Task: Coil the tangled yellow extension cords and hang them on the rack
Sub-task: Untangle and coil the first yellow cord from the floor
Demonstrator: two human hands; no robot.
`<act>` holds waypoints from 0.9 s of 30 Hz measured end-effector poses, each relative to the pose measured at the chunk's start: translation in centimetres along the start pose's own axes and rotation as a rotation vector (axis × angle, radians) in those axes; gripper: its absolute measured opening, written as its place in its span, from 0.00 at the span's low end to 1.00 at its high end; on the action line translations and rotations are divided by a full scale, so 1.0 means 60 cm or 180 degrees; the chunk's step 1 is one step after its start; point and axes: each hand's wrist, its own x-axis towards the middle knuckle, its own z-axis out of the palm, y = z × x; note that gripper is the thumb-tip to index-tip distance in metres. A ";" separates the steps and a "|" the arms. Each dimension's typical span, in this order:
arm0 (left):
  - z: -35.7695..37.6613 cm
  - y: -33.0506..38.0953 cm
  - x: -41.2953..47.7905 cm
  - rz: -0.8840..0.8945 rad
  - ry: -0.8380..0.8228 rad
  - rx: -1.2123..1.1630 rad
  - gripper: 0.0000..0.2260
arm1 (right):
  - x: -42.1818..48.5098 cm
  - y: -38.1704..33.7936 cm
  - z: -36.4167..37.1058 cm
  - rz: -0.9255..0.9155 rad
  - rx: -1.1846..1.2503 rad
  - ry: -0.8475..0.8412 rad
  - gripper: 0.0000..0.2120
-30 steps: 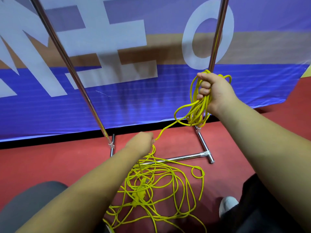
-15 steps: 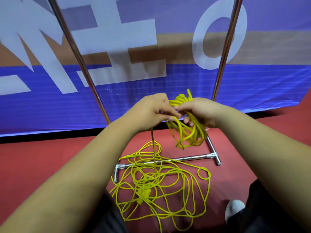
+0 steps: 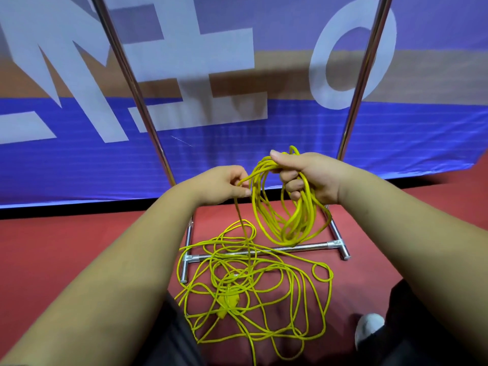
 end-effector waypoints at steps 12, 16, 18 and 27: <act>0.021 -0.013 0.022 -0.0397 0.0694 -0.1071 0.10 | -0.020 -0.004 -0.020 -0.0009 -0.0208 0.0137 0.05; -0.016 0.014 0.012 0.0240 0.1304 -0.0117 0.08 | -0.021 -0.001 -0.022 -0.0077 -0.0134 0.0103 0.06; -0.024 0.009 0.009 0.0461 0.1234 0.0615 0.08 | -0.023 -0.003 -0.025 -0.0156 0.0057 0.0051 0.10; -0.011 0.006 0.016 0.0558 0.1118 0.0845 0.13 | -0.027 -0.002 -0.008 -0.0126 -0.0059 -0.0112 0.08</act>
